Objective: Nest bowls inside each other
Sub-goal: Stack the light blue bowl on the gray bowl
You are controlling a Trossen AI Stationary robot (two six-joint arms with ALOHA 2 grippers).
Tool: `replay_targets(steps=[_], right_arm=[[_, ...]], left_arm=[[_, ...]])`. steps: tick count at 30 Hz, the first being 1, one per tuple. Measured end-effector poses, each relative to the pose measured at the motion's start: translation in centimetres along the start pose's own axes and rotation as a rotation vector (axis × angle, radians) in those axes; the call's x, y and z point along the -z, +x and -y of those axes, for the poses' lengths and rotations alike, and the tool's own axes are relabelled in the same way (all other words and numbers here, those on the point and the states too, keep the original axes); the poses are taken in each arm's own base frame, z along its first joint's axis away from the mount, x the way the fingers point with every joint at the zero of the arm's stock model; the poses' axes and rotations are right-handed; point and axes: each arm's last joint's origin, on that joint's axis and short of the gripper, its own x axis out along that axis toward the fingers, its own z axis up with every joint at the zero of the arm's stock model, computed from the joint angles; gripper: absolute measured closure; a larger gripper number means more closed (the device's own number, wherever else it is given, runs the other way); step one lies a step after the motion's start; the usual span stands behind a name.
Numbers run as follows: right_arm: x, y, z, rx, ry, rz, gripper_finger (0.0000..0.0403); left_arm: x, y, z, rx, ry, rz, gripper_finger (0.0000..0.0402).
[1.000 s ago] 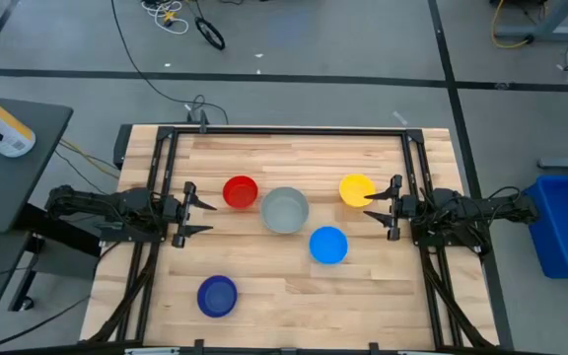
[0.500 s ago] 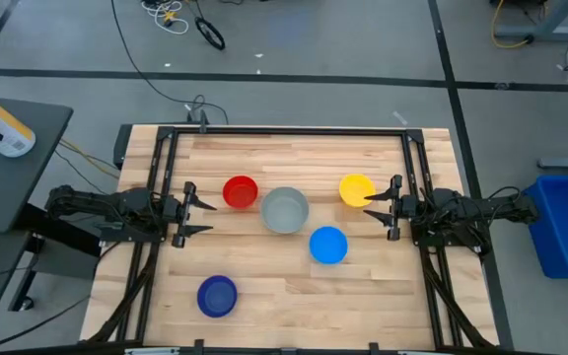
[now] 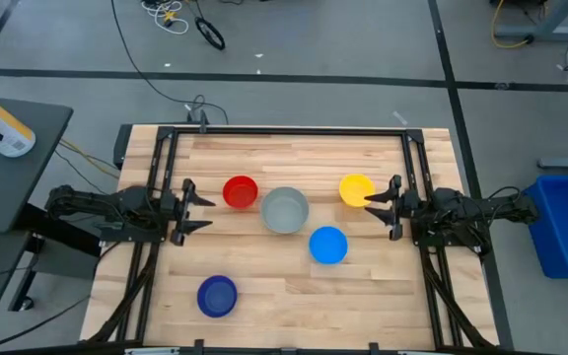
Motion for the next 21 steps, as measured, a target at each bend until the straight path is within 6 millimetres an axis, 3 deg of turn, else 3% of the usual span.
replay_targets(steps=[3, 21], right_arm=[[0.24, 0.00, 0.12, 0.038, 0.065, -0.021, 0.0256], [0.63, 0.31, 0.37, 0.146, 0.052, -0.059, 0.0255]], left_arm=[[-0.06, 0.00, -0.02, -0.009, 0.015, 0.006, 0.0154], [-0.13, 0.00, 0.00, -0.001, -0.073, 0.013, 0.0154]])
